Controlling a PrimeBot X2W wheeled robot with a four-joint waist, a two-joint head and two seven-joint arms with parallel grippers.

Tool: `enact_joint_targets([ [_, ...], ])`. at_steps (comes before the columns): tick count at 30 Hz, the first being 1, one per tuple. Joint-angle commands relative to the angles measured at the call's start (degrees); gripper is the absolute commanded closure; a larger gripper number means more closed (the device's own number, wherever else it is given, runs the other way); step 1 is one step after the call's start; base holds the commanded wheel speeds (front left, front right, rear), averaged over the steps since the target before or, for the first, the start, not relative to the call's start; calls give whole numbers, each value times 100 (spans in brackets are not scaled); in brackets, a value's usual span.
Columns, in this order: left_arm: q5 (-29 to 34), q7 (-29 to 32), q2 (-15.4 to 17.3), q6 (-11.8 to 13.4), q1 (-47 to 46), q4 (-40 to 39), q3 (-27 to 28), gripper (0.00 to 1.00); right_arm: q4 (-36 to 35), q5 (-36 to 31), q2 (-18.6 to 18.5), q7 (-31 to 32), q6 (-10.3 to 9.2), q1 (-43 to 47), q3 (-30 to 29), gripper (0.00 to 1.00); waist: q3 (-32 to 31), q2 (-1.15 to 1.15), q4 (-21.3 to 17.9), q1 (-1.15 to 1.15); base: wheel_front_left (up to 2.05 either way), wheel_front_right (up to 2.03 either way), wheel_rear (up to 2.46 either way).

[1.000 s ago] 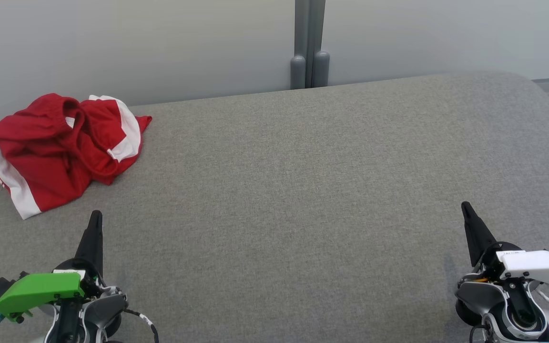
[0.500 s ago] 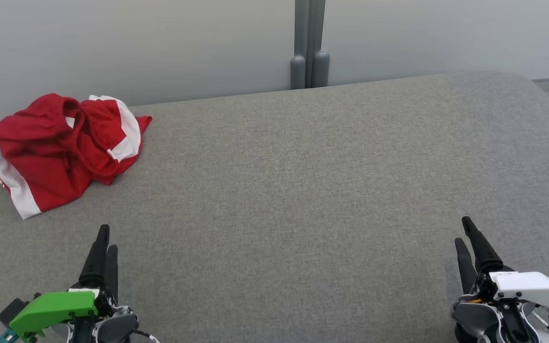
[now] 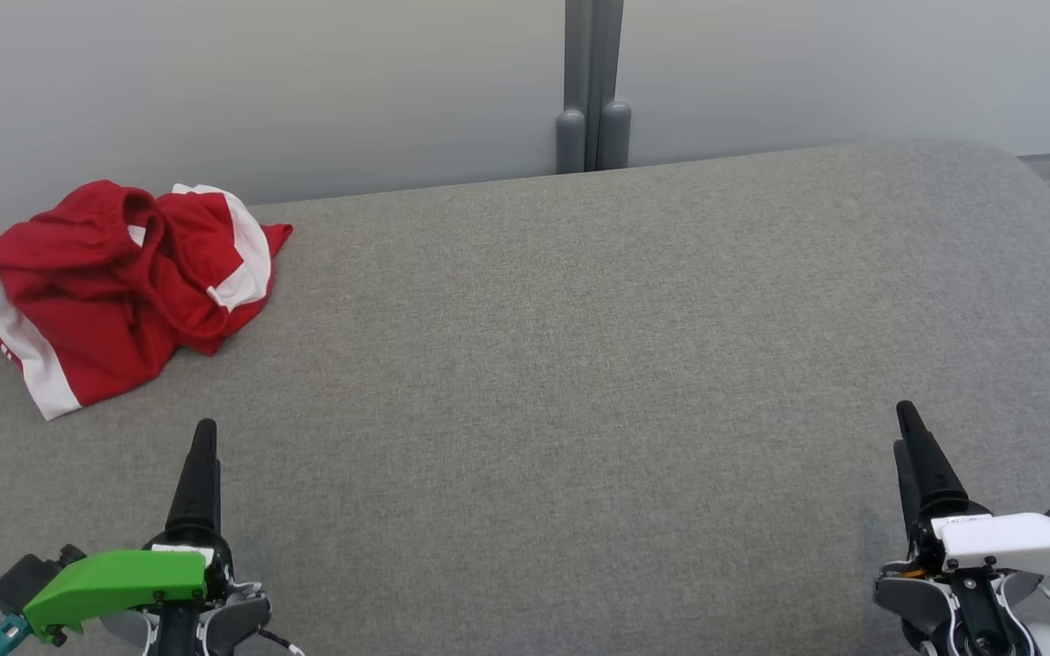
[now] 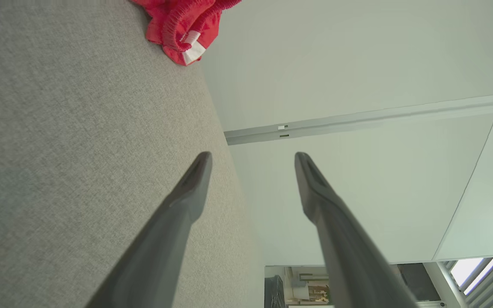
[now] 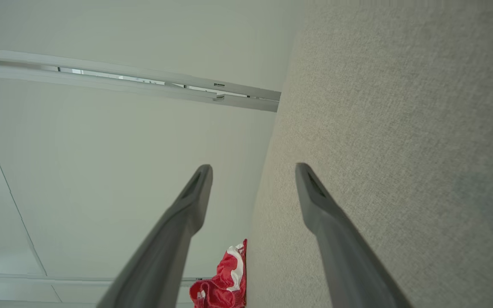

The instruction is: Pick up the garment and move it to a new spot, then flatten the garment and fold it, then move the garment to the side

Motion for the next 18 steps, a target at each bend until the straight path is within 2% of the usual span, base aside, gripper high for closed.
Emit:
enact_joint_targets([
  [1, 294, -86, 24, 42, -25, -195, -46, 0, -234, -335, -34, -80, 10, -30, -12, 0, -4, 0, 4, 0, 0, 0, 0],
  [6, 730, -186, 26, 103, -19, -349, -114, 0, -432, -816, -38, -167, 10, -15, 5, 0, -10, 0, 13, 0, 0, 0, 0],
  [15, 1925, -397, 32, 261, 27, -656, -321, 0, -798, -1885, -46, -354, 11, 32, 177, 0, -26, 0, 38, 0, 0, 0, 0],
  [16, 2477, -482, 34, 302, 59, -730, -428, 0, -896, -2328, -49, -428, 12, 66, 262, 0, -31, 0, 56, 0, 0, 0, 0],
  [18, 2715, -525, 35, 330, 83, -758, -483, 0, -935, -2543, -50, -467, 12, 83, 308, 0, -34, 0, 67, 0, 0, 0, 0],
])
